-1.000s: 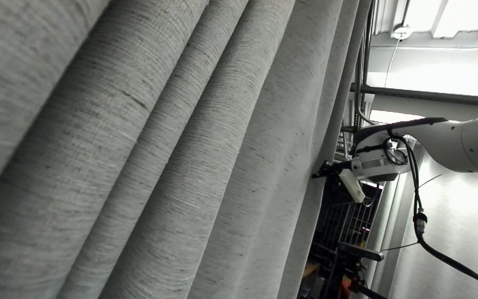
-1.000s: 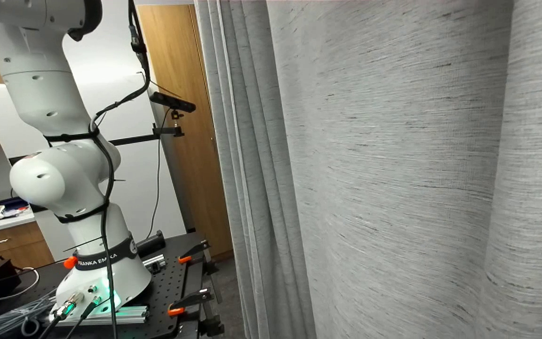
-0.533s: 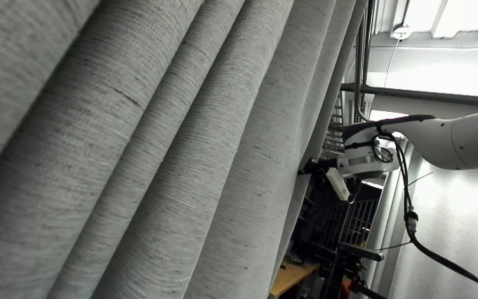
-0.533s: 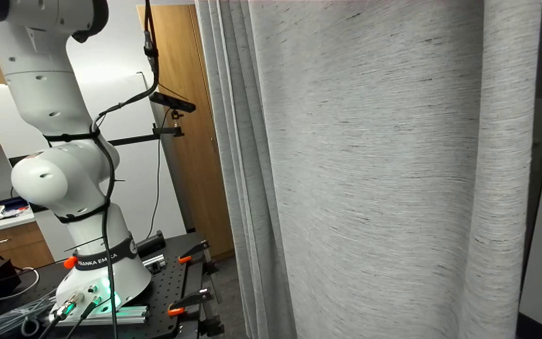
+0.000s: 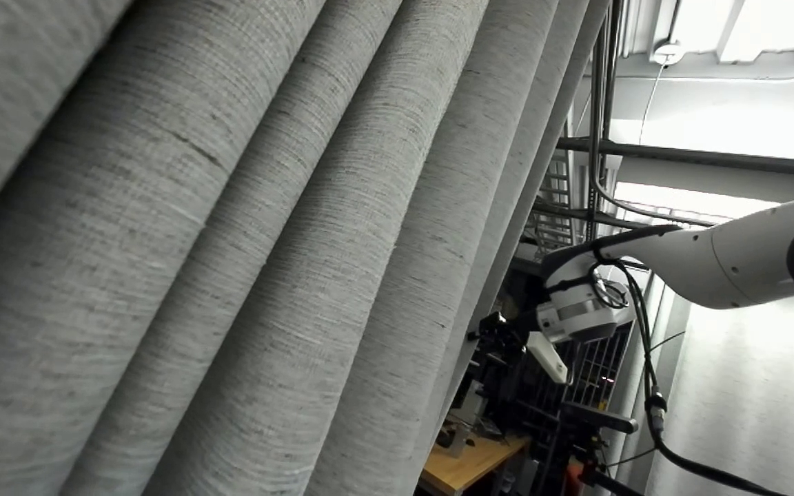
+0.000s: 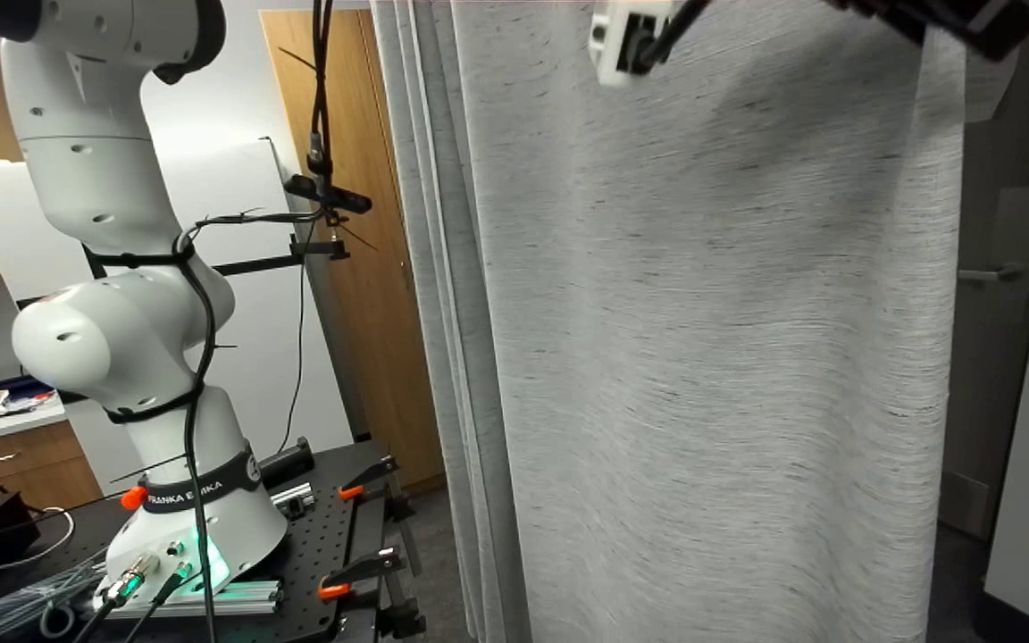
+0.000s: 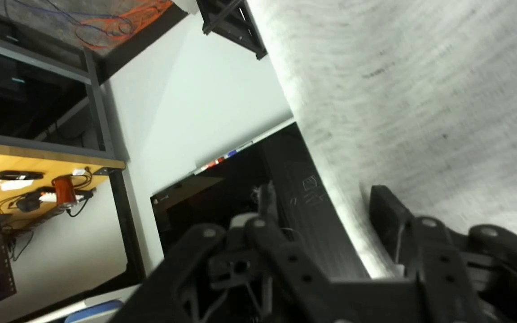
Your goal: Pull the curtain to the right
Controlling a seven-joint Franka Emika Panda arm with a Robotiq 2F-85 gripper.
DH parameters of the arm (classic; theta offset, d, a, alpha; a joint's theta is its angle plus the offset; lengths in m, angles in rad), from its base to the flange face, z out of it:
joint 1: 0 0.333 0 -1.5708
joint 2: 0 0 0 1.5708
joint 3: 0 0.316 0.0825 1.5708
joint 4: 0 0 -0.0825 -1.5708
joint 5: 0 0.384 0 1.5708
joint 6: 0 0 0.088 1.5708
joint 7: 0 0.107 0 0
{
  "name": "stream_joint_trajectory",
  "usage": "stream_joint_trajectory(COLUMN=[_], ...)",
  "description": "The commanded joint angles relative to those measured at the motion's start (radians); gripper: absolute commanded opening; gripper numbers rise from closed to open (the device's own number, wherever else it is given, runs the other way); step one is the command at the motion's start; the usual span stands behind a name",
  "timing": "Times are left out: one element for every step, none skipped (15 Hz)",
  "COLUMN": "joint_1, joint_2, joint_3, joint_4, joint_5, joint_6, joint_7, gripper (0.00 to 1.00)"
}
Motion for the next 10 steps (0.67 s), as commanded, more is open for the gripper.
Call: stream_joint_trajectory(joint_1=[-0.058, -0.064, -0.068, -0.070, -0.070, -0.068, -0.064, -0.058, -0.050, -0.044], joint_2=[-0.015, -0.026, -0.044, -0.064, -0.087, -0.114, -0.144, -0.178, -0.220, -0.256], joint_3=[0.053, 0.061, 0.068, 0.075, 0.080, 0.086, 0.091, 0.096, 0.102, 0.106], joint_4=[-0.054, -0.071, -0.096, -0.120, -0.146, -0.177, -0.210, -0.247, -0.291, -0.327], joint_5=[-0.077, -0.111, -0.149, -0.179, -0.207, -0.227, -0.250, -0.274, -0.301, -0.323], joint_6=[-0.019, -0.032, -0.054, -0.073, -0.096, -0.113, -0.129, -0.133, -0.138, -0.144], joint_7=[-0.024, -0.019, -0.019, -0.028, -0.030, -0.038, -0.047, -0.057, -0.068, -0.080], gripper=[0.88, 0.95, 1.00, 1.00, 1.00, 1.00, 1.00, 1.00, 1.00, 1.00])
